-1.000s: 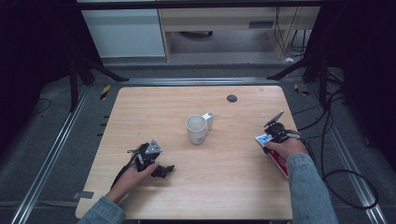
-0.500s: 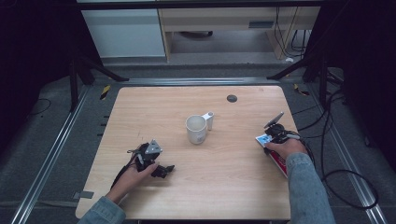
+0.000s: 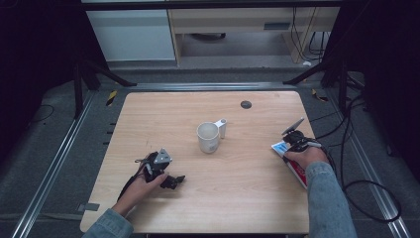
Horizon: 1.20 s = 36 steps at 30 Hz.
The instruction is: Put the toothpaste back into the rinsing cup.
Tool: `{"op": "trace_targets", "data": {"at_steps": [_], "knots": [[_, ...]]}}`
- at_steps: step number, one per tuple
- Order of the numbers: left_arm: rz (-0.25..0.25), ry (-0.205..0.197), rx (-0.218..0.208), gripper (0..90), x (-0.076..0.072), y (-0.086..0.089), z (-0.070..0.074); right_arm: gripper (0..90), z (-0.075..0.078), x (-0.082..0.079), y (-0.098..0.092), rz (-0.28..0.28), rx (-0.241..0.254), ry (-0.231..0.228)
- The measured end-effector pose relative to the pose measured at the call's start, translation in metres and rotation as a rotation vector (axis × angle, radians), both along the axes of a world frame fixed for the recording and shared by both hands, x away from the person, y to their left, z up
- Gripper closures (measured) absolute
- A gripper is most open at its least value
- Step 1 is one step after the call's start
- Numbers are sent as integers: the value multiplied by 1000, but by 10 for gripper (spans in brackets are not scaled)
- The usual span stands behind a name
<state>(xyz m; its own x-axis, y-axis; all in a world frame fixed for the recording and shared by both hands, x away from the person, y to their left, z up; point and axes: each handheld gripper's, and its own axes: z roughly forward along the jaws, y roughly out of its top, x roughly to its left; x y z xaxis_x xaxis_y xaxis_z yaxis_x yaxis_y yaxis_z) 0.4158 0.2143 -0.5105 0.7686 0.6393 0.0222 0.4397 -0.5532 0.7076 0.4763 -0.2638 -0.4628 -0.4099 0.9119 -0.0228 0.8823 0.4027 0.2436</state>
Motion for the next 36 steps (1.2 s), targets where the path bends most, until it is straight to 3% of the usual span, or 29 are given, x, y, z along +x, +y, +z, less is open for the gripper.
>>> {"op": "trace_targets", "data": {"at_steps": [6,18,36], "knots": [[0,0,0,0,0,0,0,725,6,-3,-2,0,15,-8],[3,0,-4,0,0,0,0,734,34,-9,-5,8,10,-15],[1,-3,-2,0,0,0,0,737,59,-17,-14,12,19,-56]]}}
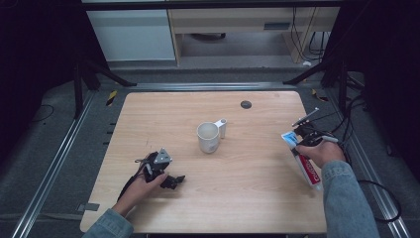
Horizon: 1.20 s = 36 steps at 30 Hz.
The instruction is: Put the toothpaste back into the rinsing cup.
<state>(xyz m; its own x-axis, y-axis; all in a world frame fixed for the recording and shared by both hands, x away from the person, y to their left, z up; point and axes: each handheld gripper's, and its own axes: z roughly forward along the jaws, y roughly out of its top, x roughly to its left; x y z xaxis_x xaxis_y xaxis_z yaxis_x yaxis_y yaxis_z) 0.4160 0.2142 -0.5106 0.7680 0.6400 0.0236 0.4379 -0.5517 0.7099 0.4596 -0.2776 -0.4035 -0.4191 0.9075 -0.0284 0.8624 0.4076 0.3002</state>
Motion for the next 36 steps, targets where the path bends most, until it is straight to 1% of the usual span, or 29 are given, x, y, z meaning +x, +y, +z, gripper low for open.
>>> {"op": "trace_targets", "data": {"at_steps": [1,8,10,12,13,16,20,21,24,27,29,36], "knots": [[0,0,0,0,0,0,0,737,4,0,-1,2,-6,-5],[0,0,0,0,0,0,0,737,12,-1,-1,8,-6,-15],[2,3,-2,0,0,0,0,737,15,-2,0,12,-2,-19],[0,0,0,0,0,0,0,737,17,-3,1,4,7,-17],[0,0,0,0,0,0,0,737,19,-4,2,14,9,-25],[0,0,0,0,0,0,0,737,21,-4,4,14,18,-27],[0,0,0,0,0,0,0,737,24,-7,11,39,34,-47],[0,1,0,0,0,0,0,737,27,-9,15,36,56,-57],[0,0,0,0,0,0,0,737,30,-11,21,56,68,-70],[0,0,0,0,0,0,0,737,33,-12,26,62,73,-78],[0,0,0,0,0,0,0,737,35,-13,32,77,83,-94],[1,0,1,0,0,0,0,738,38,-14,40,90,113,-126]]}}
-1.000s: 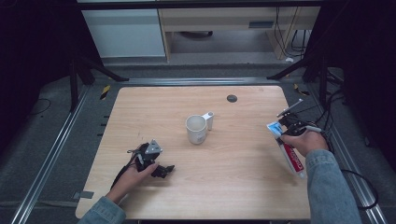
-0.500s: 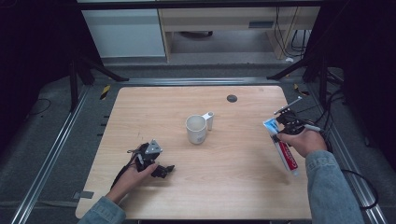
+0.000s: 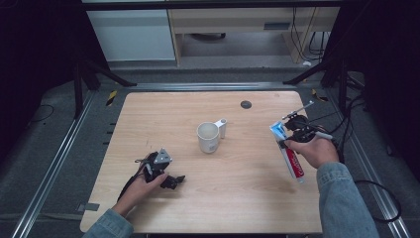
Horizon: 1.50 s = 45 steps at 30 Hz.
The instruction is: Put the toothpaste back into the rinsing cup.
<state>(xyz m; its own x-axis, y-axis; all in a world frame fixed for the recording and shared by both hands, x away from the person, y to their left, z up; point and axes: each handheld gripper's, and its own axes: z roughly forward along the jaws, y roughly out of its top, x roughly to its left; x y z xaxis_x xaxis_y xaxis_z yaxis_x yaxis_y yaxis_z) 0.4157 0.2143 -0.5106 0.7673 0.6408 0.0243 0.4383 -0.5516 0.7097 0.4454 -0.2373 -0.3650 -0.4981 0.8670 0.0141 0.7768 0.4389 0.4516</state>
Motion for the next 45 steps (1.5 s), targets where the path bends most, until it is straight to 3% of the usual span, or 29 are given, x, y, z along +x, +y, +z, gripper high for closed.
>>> {"op": "trace_targets", "data": {"at_steps": [15,34,39,45], "knots": [[2,1,-1,0,0,0,0,737,9,-6,21,31,73,-84],[6,3,-4,0,-1,0,0,737,13,-16,46,63,147,-157],[4,3,-3,0,-1,0,0,737,14,-20,61,84,180,-218],[4,3,-3,0,-1,0,0,736,18,-22,80,109,209,-243]]}}
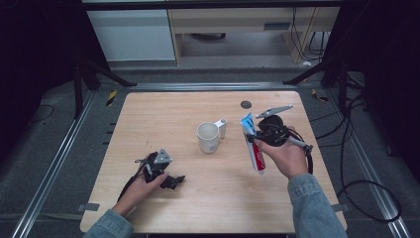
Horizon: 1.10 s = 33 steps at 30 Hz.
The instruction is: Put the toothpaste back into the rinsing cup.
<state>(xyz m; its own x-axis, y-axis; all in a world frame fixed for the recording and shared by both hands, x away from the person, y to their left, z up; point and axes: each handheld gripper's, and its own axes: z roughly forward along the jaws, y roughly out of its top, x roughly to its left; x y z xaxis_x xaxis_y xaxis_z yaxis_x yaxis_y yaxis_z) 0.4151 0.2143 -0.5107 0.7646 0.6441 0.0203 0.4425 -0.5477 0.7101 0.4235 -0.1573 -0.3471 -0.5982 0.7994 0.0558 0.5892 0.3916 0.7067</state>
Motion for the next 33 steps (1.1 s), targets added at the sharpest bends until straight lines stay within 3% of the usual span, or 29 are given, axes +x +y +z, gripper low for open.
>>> {"op": "trace_targets", "data": {"at_steps": [12,19,22,33], "knots": [[0,0,0,0,0,0,0,733,9,0,29,51,39,-7],[0,1,0,0,0,0,0,733,11,3,42,65,36,-10],[-2,-2,2,0,0,0,0,732,14,6,47,54,43,-10],[-1,1,2,0,0,0,0,732,35,18,55,-9,68,-71]]}}
